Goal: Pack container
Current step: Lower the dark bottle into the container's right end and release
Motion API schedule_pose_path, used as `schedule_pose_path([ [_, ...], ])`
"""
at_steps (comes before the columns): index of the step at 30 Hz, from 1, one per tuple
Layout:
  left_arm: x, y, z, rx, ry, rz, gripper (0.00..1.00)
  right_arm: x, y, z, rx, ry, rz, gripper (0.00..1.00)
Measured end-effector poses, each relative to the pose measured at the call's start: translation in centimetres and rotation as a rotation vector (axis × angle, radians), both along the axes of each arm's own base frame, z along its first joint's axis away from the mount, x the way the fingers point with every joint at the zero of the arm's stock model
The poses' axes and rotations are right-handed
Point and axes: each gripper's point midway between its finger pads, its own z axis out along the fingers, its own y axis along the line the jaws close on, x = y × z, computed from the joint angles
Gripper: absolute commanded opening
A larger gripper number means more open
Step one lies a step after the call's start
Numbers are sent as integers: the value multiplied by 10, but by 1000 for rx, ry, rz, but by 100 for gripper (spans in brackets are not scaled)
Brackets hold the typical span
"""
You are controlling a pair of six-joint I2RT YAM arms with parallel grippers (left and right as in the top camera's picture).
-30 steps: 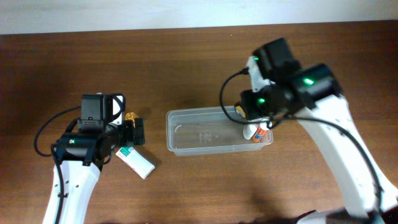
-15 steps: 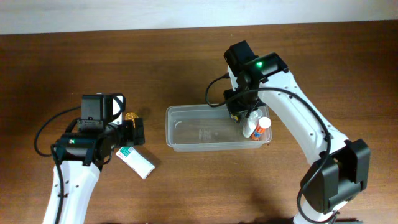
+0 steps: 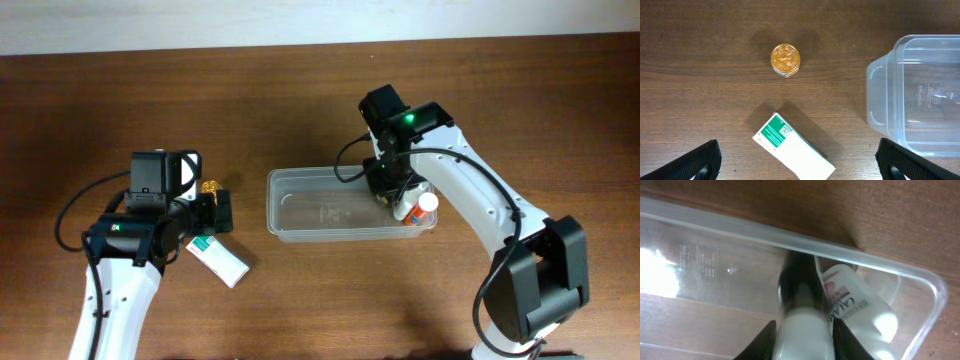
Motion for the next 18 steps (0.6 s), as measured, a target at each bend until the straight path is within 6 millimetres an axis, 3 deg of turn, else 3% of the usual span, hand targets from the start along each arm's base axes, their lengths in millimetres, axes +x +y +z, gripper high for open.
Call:
schedule_pose_path([
  [14,0,0,0,0,0,0,100,2,-2,1,-12,-10,-2,39],
  [16,0,0,0,0,0,0,99,2,-2,7,-12,-9,-2,46],
  [18,0,0,0,0,0,0,99,13,2,29,6,-59,-4,54],
])
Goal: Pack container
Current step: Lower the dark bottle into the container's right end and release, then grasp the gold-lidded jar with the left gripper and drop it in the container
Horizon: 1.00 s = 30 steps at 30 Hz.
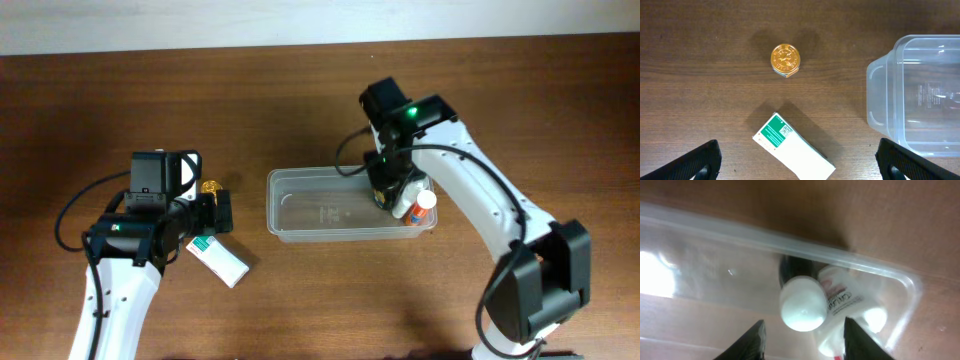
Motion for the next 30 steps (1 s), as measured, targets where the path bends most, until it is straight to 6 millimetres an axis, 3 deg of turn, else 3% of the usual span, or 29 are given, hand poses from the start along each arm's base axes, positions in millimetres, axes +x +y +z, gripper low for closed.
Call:
schedule_pose_path([
  [2,0,0,0,0,0,0,99,18,5,51,62,-139,-18,67],
  [4,0,0,0,0,-2,0,99,26,-2,94,114,-251,-55,71],
  [6,0,0,0,0,-2,0,99,28,-34,150,168,-391,-152,79],
  [7,0,0,0,0,-2,0,100,22,-61,174,176,-445,-215,82],
  [9,0,0,0,-6,-1,11,99,3,-106,194,160,-470,-331,84],
  [10,0,0,0,-11,1,21,99,-12,-132,194,135,-443,-404,84],
  [12,3,0,-5,-27,15,55,99,-28,-163,179,115,-360,-485,84],
  [15,15,5,-21,-35,59,98,99,-32,-178,145,130,-237,-521,84],
  [16,23,9,-30,-35,92,117,99,-34,-182,125,136,-173,-534,84],
  [20,70,17,-54,-31,173,151,99,-41,-188,89,139,-69,-538,84],
  [23,104,17,-80,-27,230,156,99,-45,-187,74,139,-33,-518,84],
  [26,108,17,-105,-22,291,158,99,-45,-187,69,138,-31,-514,84],
  [30,98,17,-136,-13,391,159,98,-43,-187,67,138,-34,-511,84],
])
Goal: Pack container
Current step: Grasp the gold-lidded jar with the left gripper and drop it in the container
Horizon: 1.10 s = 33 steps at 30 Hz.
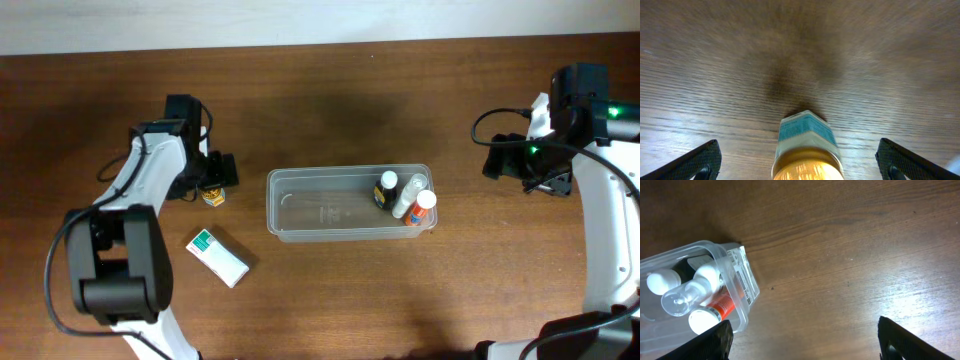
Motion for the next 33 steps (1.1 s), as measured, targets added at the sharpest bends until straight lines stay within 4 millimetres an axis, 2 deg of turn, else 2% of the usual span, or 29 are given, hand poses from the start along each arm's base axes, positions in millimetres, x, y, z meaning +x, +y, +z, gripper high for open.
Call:
schedule_pose_path([
  [1,-2,0,-6,0,18,0,94,0,0,0,0,0,0,84],
  [4,-7,0,-19,0,60,5,67,0,0,0,0,0,1,84],
  [8,-8,-1,-22,-3,70,4,38,0,0,0,-1,0,4,84],
  [10,-9,0,-22,-2,75,2,30,0,0,0,-1,0,3,84],
  [16,-18,0,-21,-2,111,4,27,0,0,0,0,0,3,84],
  [19,-25,-2,-13,0,151,0,27,0,0,0,1,-1,4,84],
  [21,-20,-5,0,0,136,-10,27,0,1,0,2,-1,4,84],
  [25,-6,-28,48,-2,21,-67,27,0,1,0,2,0,4,84],
  [27,0,-51,84,-9,-84,-126,27,0,1,-1,2,1,5,84],
  [29,-3,-82,119,-25,-180,-203,27,0,1,0,2,1,5,84],
  [30,-9,-105,139,-41,-234,-255,27,0,1,0,2,1,5,84],
  [32,-22,-142,157,-72,-278,-329,27,0,1,0,2,1,5,84],
  [33,-28,-157,159,-84,-280,-353,27,0,1,0,2,0,6,84],
])
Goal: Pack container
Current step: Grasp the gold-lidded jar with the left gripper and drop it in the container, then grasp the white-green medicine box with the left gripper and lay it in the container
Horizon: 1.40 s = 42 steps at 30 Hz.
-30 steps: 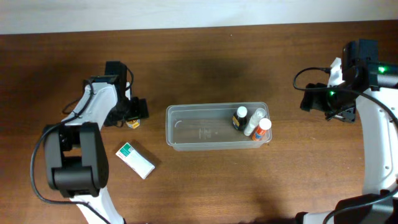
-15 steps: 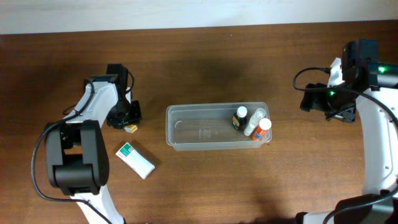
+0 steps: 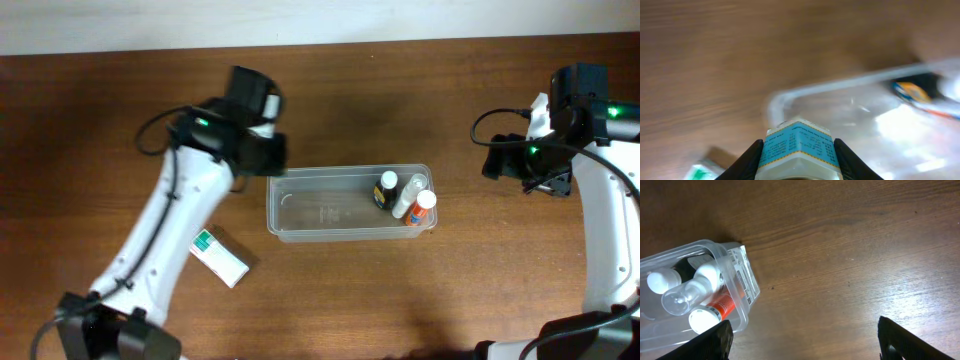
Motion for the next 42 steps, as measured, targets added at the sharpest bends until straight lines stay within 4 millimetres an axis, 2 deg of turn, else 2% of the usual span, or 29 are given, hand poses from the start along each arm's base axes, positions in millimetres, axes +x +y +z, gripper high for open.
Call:
schedule_pose_path([
  [2,-12,-33,-3,-19,8,-50,27,0,0,0,0,0,0,84],
  [5,-25,-69,-16,-38,27,-93,27,0,0,0,0,0,0,84],
  [8,-33,-104,-35,-54,44,-123,26,0,0,0,0,0,1,84],
  [12,-43,-143,-72,-55,92,-146,25,0,0,0,0,2,2,84],
  [14,-45,-152,-87,-51,113,-149,26,0,0,-1,0,3,3,84],
  [18,-51,-157,-123,-21,185,-140,43,0,0,-1,0,3,3,84],
  [20,-53,-156,-133,-9,207,-132,50,-1,0,-1,0,3,3,84],
  [23,-53,-156,-136,-10,213,-122,56,-1,0,-1,0,4,4,84],
  [25,-52,-158,-135,-16,207,-126,64,-1,0,-1,0,3,6,84],
  [28,-55,-154,-135,0,219,-147,65,-1,0,-1,-1,3,6,84],
  [31,-58,-144,-126,37,242,-148,67,-1,0,-1,-1,3,9,84],
  [33,-53,-135,-113,54,225,-135,70,-1,0,-1,-1,3,10,84],
  [34,-50,-127,-102,62,204,-119,75,-1,0,-1,-2,3,10,84],
  [37,-35,-95,-52,60,100,-44,87,-1,0,-1,-2,3,13,84],
  [38,-32,-81,-33,53,64,-4,95,-1,0,-1,-2,3,13,84],
  [39,-29,-63,-12,45,31,50,99,-1,0,-1,-2,4,13,84],
  [42,-28,-2,36,21,-35,243,99,-1,0,-1,-2,4,13,84],
])
